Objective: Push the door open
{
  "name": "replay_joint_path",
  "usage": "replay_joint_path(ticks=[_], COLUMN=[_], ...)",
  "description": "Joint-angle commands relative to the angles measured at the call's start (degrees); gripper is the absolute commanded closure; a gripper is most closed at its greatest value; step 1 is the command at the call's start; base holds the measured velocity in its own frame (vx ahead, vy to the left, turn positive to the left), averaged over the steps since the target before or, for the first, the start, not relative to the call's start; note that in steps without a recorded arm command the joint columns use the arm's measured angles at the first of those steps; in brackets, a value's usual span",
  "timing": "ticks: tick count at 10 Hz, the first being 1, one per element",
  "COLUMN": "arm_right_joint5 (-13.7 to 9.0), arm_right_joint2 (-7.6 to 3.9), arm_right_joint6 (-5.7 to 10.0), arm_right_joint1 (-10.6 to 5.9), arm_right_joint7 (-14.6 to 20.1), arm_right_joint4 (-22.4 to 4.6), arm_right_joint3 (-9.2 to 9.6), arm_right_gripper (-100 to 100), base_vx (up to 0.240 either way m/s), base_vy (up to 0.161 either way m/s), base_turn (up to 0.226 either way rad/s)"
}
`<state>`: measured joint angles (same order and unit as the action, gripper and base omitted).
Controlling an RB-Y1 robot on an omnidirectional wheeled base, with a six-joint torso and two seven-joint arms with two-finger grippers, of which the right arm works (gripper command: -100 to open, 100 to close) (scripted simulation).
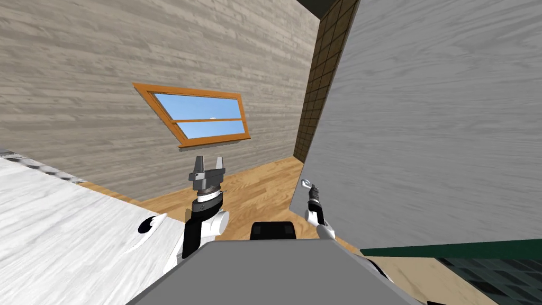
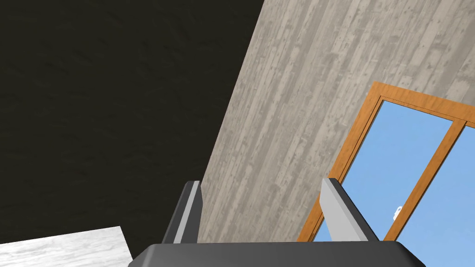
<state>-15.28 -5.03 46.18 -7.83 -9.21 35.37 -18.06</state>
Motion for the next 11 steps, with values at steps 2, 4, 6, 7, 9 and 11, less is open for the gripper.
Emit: replay_joint_path(ticks=[2,4,6,7,9,11], arm_right_joint5=[-1.03,-1.62,-2.22,-2.4,-2.69,-3.73], arm_right_joint2=[-0.37,-0.21,0.03,0.12,-0.04,-0.45], arm_right_joint6=[-0.02,0.04,0.1,0.12,-0.02,0.17], arm_right_joint1=[-0.17,-0.11,-0.05,-0.03,0.81,0.94], arm_right_joint7=[-0.82,-1.16,-1.5,-1.6,-1.73,-2.35], arm_right_joint4=[0.72,0.73,0.73,0.73,0.9,1.03], arm_right_joint3=[-1.8,-2.72,-3.67,-3.95,-4.55,-6.12], arm_right_gripper=[100,100,100,100,100,100], base_vx=[0.207,0.183,0.169,0.19,0.133,0.168], base_vy=[0.048,0.031,0.035,0.026,0.017,-0.01], base_turn=[-0.063,-0.057,-0.051,-0.057,-0.051,-0.049])
